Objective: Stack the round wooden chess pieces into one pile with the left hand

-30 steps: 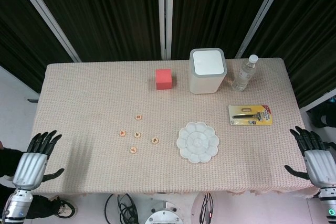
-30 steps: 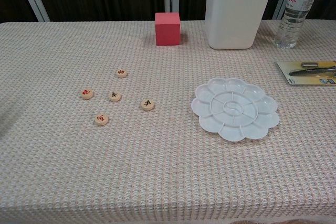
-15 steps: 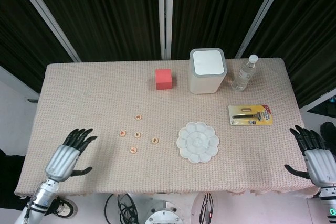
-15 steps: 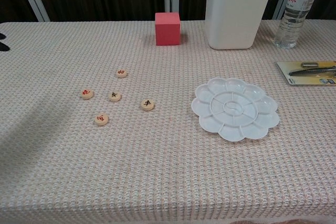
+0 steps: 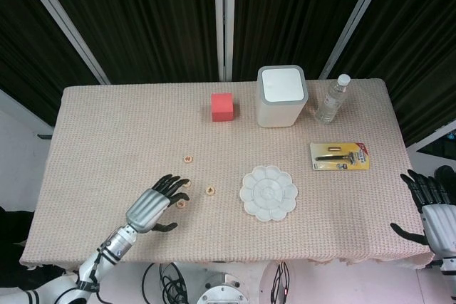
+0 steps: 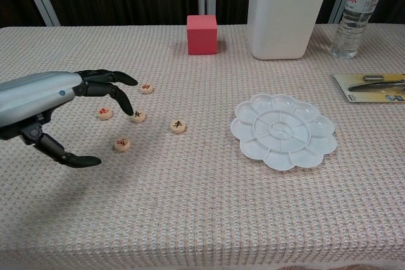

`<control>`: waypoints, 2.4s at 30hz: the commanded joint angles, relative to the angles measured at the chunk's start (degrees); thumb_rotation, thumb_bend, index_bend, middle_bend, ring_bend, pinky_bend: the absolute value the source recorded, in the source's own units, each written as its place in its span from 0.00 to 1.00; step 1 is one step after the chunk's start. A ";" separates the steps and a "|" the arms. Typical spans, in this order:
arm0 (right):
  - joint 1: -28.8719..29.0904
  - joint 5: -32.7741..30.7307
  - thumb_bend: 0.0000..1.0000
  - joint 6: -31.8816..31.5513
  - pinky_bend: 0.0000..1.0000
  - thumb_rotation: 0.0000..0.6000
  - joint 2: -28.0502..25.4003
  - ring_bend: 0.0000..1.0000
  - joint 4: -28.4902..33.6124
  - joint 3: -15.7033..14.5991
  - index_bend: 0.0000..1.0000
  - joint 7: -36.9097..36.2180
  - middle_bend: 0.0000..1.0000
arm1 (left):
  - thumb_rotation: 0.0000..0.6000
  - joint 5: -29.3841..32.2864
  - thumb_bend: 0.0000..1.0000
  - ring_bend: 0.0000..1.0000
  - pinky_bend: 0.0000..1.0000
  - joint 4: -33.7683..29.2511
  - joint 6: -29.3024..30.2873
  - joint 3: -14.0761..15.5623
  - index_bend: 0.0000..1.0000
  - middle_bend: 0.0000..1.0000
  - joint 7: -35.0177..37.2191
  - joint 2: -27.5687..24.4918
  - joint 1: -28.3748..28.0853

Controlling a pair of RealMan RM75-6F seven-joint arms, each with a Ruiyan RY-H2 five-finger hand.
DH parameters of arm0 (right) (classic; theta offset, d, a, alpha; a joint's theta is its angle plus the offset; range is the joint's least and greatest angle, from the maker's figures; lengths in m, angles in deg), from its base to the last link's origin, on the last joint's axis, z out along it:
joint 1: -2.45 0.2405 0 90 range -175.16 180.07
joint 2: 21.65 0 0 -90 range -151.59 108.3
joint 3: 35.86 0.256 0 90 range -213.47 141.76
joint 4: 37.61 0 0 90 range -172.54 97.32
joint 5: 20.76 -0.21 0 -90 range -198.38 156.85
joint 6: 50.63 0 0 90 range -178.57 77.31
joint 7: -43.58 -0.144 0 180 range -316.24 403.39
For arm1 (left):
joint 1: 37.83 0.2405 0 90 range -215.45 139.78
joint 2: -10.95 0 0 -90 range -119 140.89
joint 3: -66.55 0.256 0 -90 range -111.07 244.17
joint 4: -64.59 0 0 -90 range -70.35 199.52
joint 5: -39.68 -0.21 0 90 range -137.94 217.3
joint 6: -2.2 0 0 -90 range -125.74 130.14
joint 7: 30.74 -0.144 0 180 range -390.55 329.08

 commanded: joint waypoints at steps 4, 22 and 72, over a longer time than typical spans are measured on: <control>-0.33 -0.65 0.07 -0.09 0.00 1.00 -0.11 0.00 -0.69 0.09 0.00 -0.77 0.00 | 1.00 5.76 0.24 0.00 0.00 3.71 -2.31 -1.66 0.32 0.07 -5.31 5.07 -1.83; -0.04 -1.50 0.08 1.23 0.00 1.00 0.44 0.00 -1.89 0.24 0.00 -1.08 0.00 | 1.00 8.06 0.26 0.00 0.00 11.09 -1.48 -0.14 0.42 0.07 -3.73 9.12 -3.23; -0.18 -1.41 0.08 1.60 0.00 1.00 0.46 0.00 -2.42 0.04 0.00 -1.88 0.00 | 1.00 15.04 0.35 0.00 0.00 14.30 -1.64 -3.63 0.50 0.07 -6.01 6.95 -7.06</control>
